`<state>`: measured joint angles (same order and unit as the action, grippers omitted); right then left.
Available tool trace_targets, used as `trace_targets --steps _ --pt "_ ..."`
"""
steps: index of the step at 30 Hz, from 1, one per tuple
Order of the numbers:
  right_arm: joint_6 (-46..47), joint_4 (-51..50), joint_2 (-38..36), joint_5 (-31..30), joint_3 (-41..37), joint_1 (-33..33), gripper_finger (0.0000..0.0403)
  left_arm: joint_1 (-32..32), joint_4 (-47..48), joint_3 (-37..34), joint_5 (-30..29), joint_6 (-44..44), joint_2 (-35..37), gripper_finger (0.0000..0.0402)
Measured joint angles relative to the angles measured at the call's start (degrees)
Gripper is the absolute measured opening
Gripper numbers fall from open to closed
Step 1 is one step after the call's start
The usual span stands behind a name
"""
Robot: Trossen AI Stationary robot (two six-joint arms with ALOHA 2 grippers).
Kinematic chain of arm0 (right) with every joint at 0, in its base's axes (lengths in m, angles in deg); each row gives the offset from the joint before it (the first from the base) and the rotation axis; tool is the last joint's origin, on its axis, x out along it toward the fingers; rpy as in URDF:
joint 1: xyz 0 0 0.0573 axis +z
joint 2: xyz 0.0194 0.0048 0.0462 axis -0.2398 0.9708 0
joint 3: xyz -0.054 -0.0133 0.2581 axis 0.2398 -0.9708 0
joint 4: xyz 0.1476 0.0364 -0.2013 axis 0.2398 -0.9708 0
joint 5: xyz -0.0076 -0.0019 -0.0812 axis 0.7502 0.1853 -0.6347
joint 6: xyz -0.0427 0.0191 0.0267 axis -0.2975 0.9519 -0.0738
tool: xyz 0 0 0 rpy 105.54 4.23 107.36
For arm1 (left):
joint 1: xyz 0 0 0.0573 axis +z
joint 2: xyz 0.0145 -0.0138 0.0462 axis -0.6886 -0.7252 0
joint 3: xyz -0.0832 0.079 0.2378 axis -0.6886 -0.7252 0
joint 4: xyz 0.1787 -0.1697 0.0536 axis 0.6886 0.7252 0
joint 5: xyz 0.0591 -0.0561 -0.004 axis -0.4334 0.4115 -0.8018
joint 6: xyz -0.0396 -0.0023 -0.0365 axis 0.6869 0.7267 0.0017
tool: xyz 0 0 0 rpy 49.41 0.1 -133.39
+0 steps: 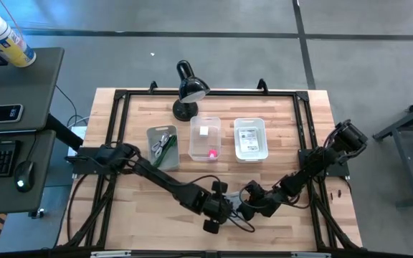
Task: Pick and place items into bin
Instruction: Put the white box into the white bin
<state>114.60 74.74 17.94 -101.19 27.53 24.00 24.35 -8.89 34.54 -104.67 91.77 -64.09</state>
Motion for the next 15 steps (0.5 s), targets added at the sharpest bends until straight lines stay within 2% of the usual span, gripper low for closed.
trace_targets --steps 5,15 --pt "0.0 0.1 0.0 0.3 0.0 0.0 0.0063 0.0 1.9 0.2 -2.4 -2.0 3.2 0.0113" --pt "-0.8 1.1 -0.4 0.5 -0.1 0.1 0.0059 -0.2 21.8 0.1 -6.3 -3.0 5.9 0.0113"
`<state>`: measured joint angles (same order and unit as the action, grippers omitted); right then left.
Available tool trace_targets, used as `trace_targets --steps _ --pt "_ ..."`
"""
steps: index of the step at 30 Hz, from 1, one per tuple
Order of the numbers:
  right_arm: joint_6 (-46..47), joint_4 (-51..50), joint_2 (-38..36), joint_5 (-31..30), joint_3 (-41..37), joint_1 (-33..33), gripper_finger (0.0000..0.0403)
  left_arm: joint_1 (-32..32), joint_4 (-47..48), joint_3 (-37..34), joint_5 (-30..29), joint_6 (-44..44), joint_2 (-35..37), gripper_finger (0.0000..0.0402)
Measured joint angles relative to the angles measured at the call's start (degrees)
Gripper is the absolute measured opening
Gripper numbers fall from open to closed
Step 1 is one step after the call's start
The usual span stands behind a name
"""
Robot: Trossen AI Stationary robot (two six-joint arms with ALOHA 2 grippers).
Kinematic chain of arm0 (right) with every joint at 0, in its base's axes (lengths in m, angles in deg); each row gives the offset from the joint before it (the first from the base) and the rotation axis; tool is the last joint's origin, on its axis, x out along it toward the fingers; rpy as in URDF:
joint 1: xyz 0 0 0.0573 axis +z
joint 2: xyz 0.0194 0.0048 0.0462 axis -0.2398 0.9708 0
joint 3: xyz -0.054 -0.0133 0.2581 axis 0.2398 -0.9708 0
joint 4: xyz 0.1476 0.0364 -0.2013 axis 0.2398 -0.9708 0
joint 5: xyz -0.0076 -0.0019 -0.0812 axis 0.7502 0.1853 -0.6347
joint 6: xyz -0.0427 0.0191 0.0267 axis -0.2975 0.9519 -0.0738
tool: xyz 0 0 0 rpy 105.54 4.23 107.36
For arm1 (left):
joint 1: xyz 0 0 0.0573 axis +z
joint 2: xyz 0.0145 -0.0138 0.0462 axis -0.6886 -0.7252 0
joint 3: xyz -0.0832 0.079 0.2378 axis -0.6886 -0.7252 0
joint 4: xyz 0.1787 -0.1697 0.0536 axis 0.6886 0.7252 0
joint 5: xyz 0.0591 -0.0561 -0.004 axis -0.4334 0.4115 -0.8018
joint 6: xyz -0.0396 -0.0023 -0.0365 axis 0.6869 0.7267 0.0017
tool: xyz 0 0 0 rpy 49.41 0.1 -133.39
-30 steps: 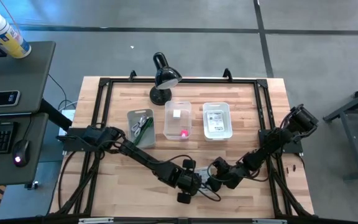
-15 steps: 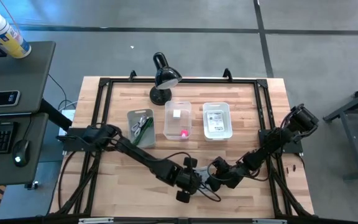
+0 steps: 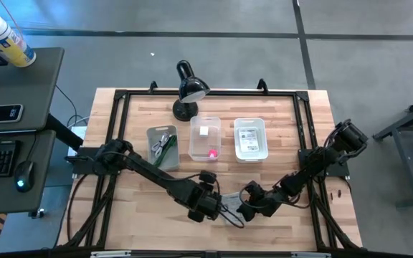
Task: Pick and place items into bin
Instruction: Put the white box into the white bin
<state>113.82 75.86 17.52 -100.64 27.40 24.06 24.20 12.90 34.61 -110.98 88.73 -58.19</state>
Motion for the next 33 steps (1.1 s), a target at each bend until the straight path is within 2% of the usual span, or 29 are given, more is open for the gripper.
trace_targets --steps 6,13,22,28,33 --pt "-0.7 -0.4 -1.0 -0.1 0.0 0.0 0.0054 -2.1 8.5 0.0 -3.8 0.5 0.0 0.0113" --pt "-2.1 -3.4 -4.0 -2.0 -0.1 0.0 0.0053 -5.6 13.5 0.0 -6.4 2.7 0.1 0.0113" --pt "-4.5 -8.8 -11.4 -5.0 -0.2 -0.3 0.0052 -7.4 15.0 0.0 -10.3 7.0 0.1 0.0113" --pt "-7.8 -12.5 -18.5 -9.0 -0.1 -1.7 0.0052 -7.3 14.0 0.0 -13.0 9.1 0.1 0.0113" --pt "-10.7 -19.4 -26.0 -12.7 -0.1 -3.9 0.0052 -7.3 11.6 0.0 -13.0 9.2 0.1 0.0113"
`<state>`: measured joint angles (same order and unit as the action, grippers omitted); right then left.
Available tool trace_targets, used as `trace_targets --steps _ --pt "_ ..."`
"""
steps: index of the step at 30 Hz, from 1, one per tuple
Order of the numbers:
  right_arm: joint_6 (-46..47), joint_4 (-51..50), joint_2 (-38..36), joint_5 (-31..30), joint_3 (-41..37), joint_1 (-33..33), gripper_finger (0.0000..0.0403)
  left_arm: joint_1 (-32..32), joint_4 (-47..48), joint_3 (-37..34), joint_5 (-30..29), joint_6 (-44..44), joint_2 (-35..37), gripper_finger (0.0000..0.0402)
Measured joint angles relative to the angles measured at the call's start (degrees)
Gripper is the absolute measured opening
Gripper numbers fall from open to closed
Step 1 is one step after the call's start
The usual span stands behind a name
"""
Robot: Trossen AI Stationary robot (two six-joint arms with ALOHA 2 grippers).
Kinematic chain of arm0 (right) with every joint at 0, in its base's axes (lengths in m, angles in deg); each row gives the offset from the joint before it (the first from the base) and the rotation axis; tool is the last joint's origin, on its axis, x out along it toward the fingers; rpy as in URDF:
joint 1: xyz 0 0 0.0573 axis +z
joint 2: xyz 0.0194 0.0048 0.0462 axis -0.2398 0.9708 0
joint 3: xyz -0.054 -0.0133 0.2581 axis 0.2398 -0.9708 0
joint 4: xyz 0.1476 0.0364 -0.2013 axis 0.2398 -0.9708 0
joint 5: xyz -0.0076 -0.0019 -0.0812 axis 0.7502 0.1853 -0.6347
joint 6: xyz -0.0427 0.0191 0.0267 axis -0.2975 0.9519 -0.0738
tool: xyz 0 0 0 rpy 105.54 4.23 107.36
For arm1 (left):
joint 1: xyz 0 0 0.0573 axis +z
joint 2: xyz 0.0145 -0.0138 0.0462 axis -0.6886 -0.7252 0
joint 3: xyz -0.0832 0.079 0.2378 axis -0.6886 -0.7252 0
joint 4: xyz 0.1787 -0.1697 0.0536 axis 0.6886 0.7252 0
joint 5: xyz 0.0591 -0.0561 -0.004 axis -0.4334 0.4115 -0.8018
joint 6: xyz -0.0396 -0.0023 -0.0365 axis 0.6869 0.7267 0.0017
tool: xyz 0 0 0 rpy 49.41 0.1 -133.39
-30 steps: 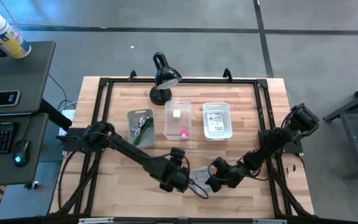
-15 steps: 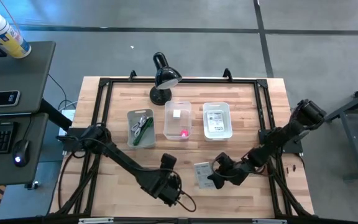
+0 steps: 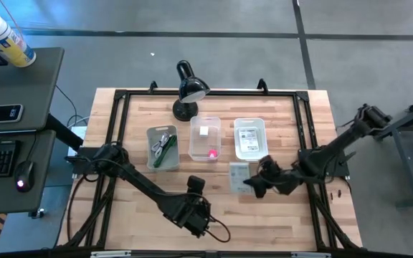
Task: Pick and place items into bin
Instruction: Put the white box into the white bin
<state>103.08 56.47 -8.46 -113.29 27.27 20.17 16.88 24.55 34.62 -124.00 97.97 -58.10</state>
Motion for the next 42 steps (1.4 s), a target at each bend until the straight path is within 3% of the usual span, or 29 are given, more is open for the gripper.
trace_targets --steps 8,17,28,42 --pt "-2.2 -15.6 -10.6 -2.4 0.1 -7.7 0.0052 0.0 -2.2 0.0 0.0 0.2 0.0 0.0113" --pt "-8.0 -25.4 -16.0 2.9 0.1 -22.5 0.0043 0.0 -5.8 0.0 0.0 0.3 0.0 0.0113" --pt "-16.8 -25.6 -12.4 14.4 0.1 -37.8 0.0046 0.0 -7.5 0.0 -0.2 0.6 0.0 0.0113" --pt "-22.5 -20.4 -1.7 23.8 0.2 -46.6 0.0049 0.0 -7.4 0.0 -1.5 2.0 0.0 0.0113"
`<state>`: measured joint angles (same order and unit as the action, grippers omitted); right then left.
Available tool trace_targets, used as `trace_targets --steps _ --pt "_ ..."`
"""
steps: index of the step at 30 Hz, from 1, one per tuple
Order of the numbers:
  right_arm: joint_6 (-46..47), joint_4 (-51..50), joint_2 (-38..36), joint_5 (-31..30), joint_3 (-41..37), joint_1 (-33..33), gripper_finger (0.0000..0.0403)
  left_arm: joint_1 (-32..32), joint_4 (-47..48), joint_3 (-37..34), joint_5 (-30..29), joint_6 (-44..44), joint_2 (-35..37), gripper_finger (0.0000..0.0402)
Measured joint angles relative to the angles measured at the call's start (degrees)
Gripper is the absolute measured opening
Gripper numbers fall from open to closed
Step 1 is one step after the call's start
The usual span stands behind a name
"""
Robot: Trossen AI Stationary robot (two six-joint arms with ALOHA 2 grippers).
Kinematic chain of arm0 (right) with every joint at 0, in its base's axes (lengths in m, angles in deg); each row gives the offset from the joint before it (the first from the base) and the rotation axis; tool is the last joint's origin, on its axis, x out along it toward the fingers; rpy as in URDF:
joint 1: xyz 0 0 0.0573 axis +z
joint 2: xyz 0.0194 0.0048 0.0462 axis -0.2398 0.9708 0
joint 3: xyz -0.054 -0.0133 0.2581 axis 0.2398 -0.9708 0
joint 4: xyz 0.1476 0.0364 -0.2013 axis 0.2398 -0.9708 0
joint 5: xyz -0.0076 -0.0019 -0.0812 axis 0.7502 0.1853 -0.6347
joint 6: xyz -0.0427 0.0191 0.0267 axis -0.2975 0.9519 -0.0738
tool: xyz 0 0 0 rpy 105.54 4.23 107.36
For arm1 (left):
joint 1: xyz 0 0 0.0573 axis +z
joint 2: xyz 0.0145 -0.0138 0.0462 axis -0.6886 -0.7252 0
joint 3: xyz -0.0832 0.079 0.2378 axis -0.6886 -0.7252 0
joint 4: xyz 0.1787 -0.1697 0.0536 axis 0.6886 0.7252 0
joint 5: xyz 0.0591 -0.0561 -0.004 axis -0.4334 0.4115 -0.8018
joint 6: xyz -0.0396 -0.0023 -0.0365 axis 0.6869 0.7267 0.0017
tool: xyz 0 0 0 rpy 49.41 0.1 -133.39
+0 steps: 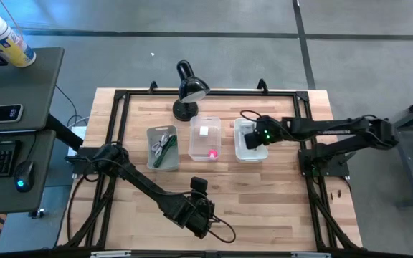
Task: Pick and place items into bin
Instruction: Put the white box into the white bin, then return to Home Position
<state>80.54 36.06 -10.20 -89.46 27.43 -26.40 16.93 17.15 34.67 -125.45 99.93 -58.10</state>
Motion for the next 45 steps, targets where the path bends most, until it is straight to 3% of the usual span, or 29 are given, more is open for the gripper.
trace_targets --steps 5,15,25,34,39,45 --pt "-0.5 1.5 0.9 -0.2 0.1 -1.1 0.0052 0.0 0.1 0.0 0.0 0.0 0.0 0.0113" --pt "-0.3 -0.1 0.6 -0.5 0.0 -2.0 0.0104 0.0 0.2 0.0 0.0 0.0 0.0 0.0113" --pt "-1.6 -0.1 -3.7 -2.0 -0.1 -2.0 0.0170 0.0 0.1 0.0 0.0 0.0 0.0 0.0113" --pt "-2.7 -2.3 -8.4 -3.7 -0.1 -2.0 0.0184 0.0 0.0 0.0 0.0 0.0 0.0 0.0113" --pt "-6.4 -0.5 -12.0 -3.6 -0.1 -1.1 0.0184 -0.1 -0.1 0.6 -3.9 -0.7 0.0 0.0113" --pt "-13.6 5.5 -18.2 -4.8 -0.1 1.5 0.0184 0.0 3.0 8.1 -11.3 -13.9 0.0 0.0113"
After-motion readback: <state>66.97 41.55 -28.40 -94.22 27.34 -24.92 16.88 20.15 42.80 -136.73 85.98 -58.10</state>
